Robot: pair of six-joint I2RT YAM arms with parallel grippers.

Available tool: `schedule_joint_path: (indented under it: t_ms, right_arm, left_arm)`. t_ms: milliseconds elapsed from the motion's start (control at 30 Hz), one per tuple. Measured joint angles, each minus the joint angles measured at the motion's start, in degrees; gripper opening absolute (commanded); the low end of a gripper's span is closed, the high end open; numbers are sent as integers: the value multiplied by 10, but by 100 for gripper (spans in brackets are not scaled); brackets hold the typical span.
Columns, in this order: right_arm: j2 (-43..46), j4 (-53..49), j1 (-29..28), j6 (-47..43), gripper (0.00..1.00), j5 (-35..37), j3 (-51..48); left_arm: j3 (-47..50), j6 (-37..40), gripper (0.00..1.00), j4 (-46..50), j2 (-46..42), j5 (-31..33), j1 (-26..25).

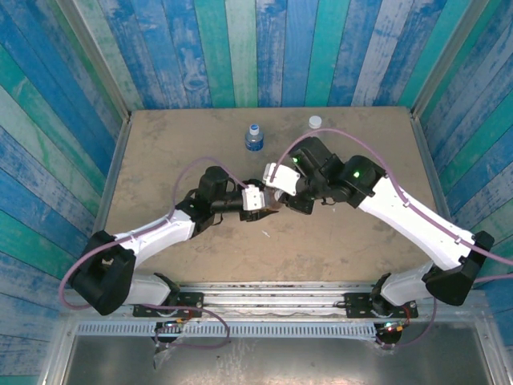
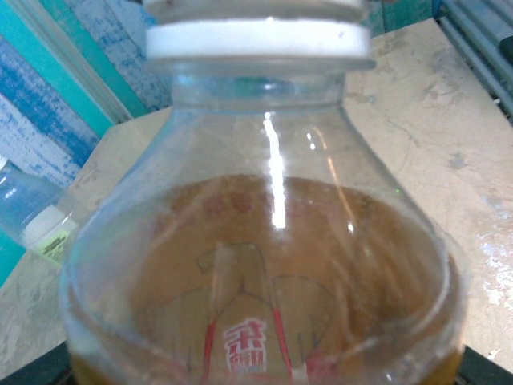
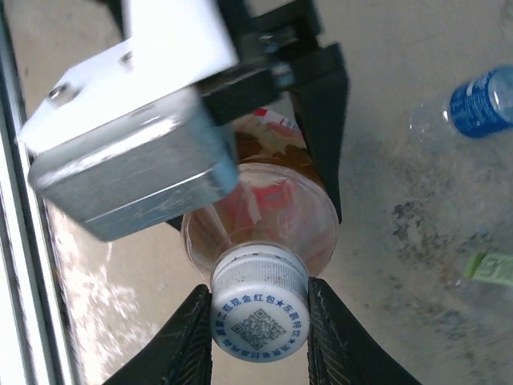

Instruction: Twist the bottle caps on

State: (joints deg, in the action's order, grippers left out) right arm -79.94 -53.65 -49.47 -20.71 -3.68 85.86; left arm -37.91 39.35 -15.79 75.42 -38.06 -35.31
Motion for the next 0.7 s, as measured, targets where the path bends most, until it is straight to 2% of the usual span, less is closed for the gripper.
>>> schedule_joint_path:
  t_ms: [67, 167, 233, 300, 333, 400, 500, 700]
  right_arm:
    - [12, 34, 2, 131, 1, 2, -25]
    - [30, 75, 5, 330, 3, 6, -58]
    - [38, 91, 5, 417, 11, 10, -70]
    - [45, 103, 6, 466, 21, 13, -81]
    - [49, 108, 6, 477, 31, 13, -86]
    - [54, 113, 9, 468, 45, 7, -91]
    - [60, 108, 18, 390, 57, 1, -87]
    - [61, 39, 19, 125, 58, -6, -31]
  left_arm:
    - [0, -2, 59, 3, 0, 6, 3]
    - [0, -5, 59, 4, 0, 9, 6]
    - [0, -9, 59, 2, 0, 10, 6]
    - [0, -13, 59, 1, 0, 10, 7]
    - [0, -15, 59, 0, 0, 10, 7]
    - [0, -16, 59, -3, 0, 10, 6]
    - [0, -14, 59, -10, 0, 2, 3]
    - [0, -12, 59, -13, 0, -9, 1]
